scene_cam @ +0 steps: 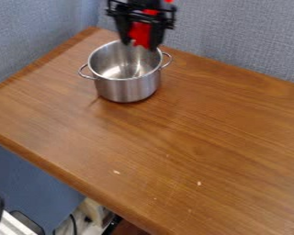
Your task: Put the red object in the metal pot
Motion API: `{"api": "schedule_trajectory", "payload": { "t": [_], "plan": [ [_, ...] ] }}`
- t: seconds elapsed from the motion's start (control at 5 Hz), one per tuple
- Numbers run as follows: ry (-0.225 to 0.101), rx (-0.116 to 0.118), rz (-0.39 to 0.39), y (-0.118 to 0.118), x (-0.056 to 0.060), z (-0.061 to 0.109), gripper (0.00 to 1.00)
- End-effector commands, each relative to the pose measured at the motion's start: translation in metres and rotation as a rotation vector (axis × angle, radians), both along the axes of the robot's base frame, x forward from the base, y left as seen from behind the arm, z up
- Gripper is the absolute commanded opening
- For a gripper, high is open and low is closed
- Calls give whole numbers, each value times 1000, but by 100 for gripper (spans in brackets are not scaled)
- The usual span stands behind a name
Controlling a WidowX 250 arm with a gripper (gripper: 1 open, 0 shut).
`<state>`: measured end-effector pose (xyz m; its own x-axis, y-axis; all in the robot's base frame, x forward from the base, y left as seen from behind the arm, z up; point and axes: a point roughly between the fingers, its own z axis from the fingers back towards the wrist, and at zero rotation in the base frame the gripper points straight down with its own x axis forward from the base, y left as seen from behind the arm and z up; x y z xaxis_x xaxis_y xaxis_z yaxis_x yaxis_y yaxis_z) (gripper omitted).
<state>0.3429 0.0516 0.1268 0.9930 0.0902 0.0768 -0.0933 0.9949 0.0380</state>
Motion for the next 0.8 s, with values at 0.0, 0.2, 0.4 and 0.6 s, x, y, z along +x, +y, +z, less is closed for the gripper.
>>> {"api": "schedule_trajectory", "payload": {
  "t": [0.0,0.2,0.4,0.6],
  "plan": [
    [-41,-11,-80,-35,9,10,0],
    [-40,-7,-48,-4,5,9,0],
    [-48,1,4,32,3,12,0],
    [-50,-8,-101,-10,9,11,0]
  ]
}}
